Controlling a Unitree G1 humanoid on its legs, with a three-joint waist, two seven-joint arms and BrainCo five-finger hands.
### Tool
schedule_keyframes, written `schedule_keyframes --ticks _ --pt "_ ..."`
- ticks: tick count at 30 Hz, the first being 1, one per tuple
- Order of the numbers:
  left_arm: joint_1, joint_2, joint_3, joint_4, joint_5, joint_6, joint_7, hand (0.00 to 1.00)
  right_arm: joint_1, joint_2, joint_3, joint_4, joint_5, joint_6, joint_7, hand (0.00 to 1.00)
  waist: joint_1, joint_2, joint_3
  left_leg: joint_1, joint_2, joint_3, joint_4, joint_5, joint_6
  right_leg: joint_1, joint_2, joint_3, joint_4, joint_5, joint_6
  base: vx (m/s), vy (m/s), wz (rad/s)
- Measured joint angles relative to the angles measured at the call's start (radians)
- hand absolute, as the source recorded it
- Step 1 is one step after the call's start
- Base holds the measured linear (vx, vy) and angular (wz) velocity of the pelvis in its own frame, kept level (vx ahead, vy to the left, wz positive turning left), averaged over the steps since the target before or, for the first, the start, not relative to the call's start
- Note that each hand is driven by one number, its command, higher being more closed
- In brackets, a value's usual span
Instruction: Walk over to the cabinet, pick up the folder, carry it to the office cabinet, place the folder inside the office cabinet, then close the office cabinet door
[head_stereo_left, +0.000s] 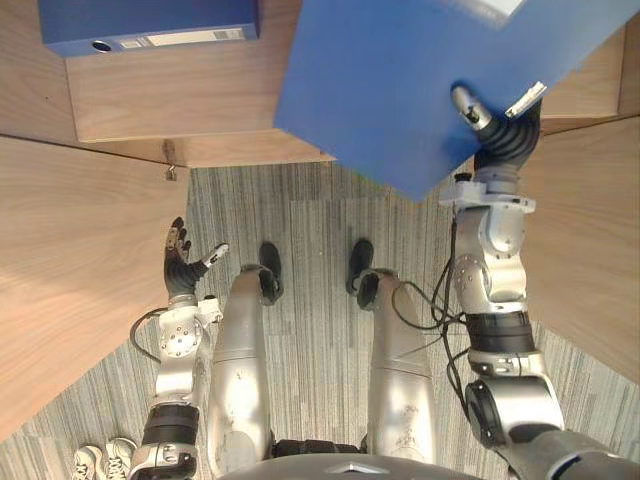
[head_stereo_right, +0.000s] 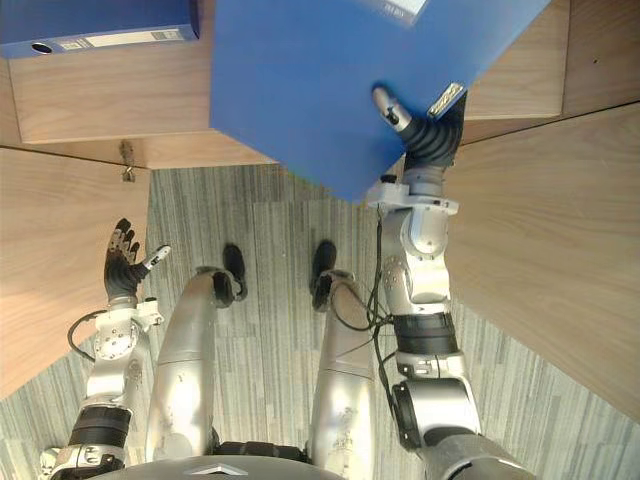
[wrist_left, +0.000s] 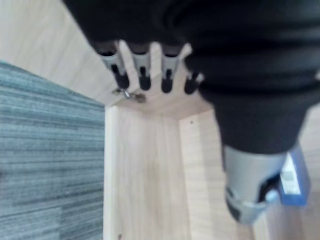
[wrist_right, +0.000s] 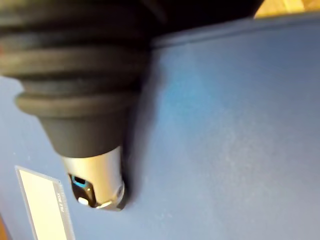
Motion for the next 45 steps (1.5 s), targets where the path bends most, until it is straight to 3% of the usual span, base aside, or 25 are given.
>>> schedule_keyframes --ticks 8,21,42,43,45 --pt "0.0 0.001 -0.007 0.001 -0.03 -0.001 0.034 0.0 -0.205 -0.008 -0.009 0.173 0.218 -0.003 -0.064 1.0 0.014 0.0 0.0 -0.012 -0.002 -0.019 -0.008 0.014 -0.008 -0.002 -0.003 -0.02 -0.001 0.0 -0.001 -0.04 -0.05 0.05" --pt "-0.003 -0.001 -0.035 0.003 -0.048 0.0 0.081 0.0 -0.358 0.004 -0.064 0.333 0.524 -0.038 -0.111 1.0 0.023 0.001 -0.001 -0.052 -0.029 -0.062 -0.073 0.075 -0.026 -0.029 -0.026 -0.072 -0.022 0.005 -0.028 -0.04 -0.051 0.13" --pt "-0.028 -0.038 -0.068 0.008 -0.065 0.016 0.139 0.0 -0.579 0.007 -0.059 0.477 0.715 -0.062 -0.227 1.0 0.025 0.001 -0.003 -0.116 -0.028 -0.096 -0.104 0.121 -0.045 -0.083 -0.021 -0.106 -0.031 0.02 -0.055 -0.03 -0.012 0.03" --pt "-0.029 -0.039 -0.068 0.008 -0.065 0.02 0.148 0.0 -0.589 0.013 -0.061 0.477 0.731 -0.069 -0.237 0.0 0.026 0.001 -0.003 -0.118 -0.028 -0.099 -0.105 0.123 -0.045 -0.084 -0.021 -0.11 -0.031 0.021 -0.056 -0.03 0.003 0.04" --pt "-0.029 -0.04 -0.072 0.008 -0.065 0.02 0.151 0.0 -0.599 0.02 -0.06 0.477 0.735 -0.075 -0.247 0.0 0.029 0.002 -0.003 -0.118 -0.028 -0.101 -0.108 0.125 -0.047 -0.083 -0.021 -0.112 -0.031 0.021 -0.056 -0.01 0.001 0.02"
